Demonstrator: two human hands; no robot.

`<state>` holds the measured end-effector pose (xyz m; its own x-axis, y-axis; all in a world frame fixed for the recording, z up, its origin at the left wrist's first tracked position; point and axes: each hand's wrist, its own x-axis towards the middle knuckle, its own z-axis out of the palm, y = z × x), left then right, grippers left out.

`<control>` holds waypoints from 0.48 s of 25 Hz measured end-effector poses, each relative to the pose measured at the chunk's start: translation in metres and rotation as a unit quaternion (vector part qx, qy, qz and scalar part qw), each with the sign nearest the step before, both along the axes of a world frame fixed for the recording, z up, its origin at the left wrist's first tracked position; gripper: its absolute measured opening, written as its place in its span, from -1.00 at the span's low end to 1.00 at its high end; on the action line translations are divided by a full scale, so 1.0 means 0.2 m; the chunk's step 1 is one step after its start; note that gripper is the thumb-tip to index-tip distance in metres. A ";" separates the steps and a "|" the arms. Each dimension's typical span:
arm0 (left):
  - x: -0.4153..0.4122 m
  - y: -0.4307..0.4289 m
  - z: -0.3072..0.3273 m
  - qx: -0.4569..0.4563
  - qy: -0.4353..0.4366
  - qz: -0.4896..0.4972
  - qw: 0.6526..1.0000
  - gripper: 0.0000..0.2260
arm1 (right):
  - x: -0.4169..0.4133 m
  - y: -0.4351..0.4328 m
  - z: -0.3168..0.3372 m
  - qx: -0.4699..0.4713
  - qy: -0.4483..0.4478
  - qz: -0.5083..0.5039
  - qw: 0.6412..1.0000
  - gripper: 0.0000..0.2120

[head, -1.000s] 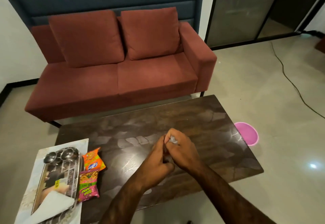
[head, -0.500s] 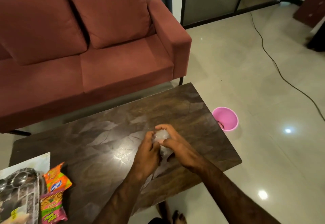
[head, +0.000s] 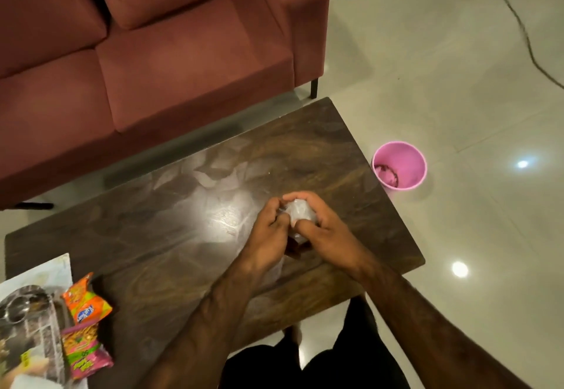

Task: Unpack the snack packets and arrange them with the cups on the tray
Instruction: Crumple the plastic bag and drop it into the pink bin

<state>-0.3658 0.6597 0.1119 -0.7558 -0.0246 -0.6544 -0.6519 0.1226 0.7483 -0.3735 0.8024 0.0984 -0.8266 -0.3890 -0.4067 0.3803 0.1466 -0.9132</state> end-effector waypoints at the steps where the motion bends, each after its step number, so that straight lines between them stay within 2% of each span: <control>1: -0.05 0.07 -0.02 0.000 -0.011 0.001 1.000 -0.77 | -0.04 0.06 -0.03 0.009 0.005 -0.011 1.000 -0.71; 6: -0.39 0.57 -0.19 -0.001 -0.094 -0.036 0.995 -0.66 | -0.31 0.50 -0.28 0.096 0.020 -0.056 0.994 -0.84; 8: -0.55 0.77 -0.32 0.001 -0.132 -0.054 0.990 -0.51 | -0.42 0.71 -0.40 0.145 0.042 -0.066 0.986 -0.81; 10: -0.67 0.93 -0.45 0.013 -0.123 -0.103 0.987 -0.37 | -0.52 0.89 -0.53 0.196 0.059 -0.064 0.977 -0.76; 12: -0.78 1.10 -0.57 0.025 -0.107 -0.106 0.988 -0.32 | -0.62 1.04 -0.65 0.227 0.072 -0.058 0.969 -0.67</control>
<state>-0.5213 0.8791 -0.0020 -0.5839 0.1556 -0.7968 -0.7600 0.2403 0.6039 -0.4976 1.0110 -0.0318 -0.9147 -0.0975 -0.3921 0.2923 0.5104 -0.8088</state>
